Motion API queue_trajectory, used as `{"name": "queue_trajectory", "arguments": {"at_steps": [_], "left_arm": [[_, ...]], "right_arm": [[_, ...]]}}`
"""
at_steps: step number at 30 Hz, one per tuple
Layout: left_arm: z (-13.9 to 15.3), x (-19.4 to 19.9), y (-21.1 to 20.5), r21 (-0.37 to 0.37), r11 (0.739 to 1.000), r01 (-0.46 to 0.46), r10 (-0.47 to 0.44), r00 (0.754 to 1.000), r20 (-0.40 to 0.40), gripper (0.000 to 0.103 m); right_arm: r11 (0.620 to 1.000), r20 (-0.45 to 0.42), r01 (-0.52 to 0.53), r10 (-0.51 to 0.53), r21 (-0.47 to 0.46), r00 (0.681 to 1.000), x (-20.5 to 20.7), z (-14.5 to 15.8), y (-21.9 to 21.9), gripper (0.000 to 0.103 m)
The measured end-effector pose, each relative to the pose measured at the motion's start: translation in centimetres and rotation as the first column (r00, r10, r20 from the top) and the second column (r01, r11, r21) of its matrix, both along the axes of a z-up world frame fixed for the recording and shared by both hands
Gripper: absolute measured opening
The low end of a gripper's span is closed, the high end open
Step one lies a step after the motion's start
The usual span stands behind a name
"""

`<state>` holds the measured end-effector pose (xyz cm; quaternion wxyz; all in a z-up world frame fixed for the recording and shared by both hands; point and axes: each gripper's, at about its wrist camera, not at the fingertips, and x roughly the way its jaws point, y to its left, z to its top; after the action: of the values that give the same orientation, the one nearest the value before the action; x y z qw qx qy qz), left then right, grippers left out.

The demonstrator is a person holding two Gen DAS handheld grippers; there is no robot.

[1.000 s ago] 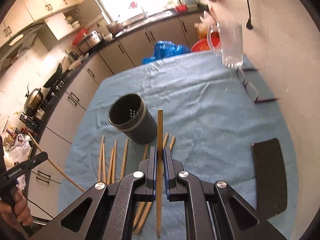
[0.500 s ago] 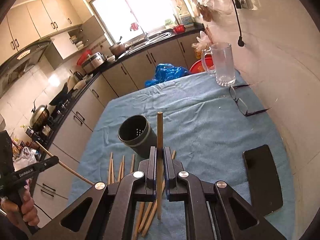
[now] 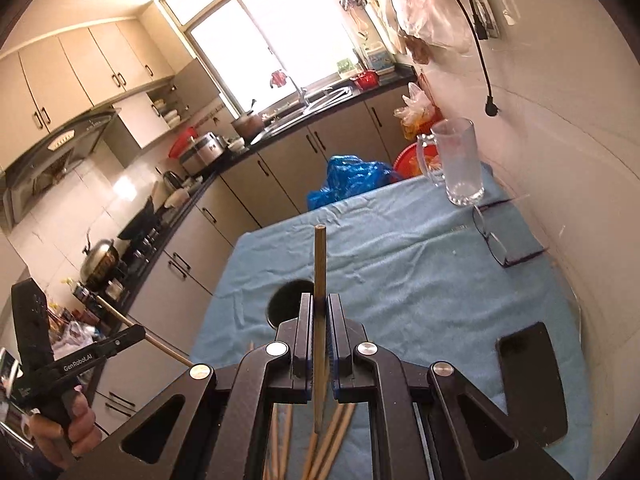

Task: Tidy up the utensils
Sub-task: 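Lift the left gripper's chopstick over the black cup while the right gripper carries its chopstick there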

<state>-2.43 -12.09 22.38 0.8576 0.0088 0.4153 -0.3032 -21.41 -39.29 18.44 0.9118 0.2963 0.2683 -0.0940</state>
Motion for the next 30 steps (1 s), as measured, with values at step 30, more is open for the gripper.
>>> {"name": "queue_trajectory", "arguments": {"at_steps": [30], "left_arm": [[-0.2, 7.2, -8.2, -0.057, 0.998, -0.007, 0.006, 1.000, -0.023, 0.006]], "right_arm": [[0.999, 0.050, 0.041, -0.042, 0.016, 0.998, 11.3, 2.5, -4.6, 0.006]]}}
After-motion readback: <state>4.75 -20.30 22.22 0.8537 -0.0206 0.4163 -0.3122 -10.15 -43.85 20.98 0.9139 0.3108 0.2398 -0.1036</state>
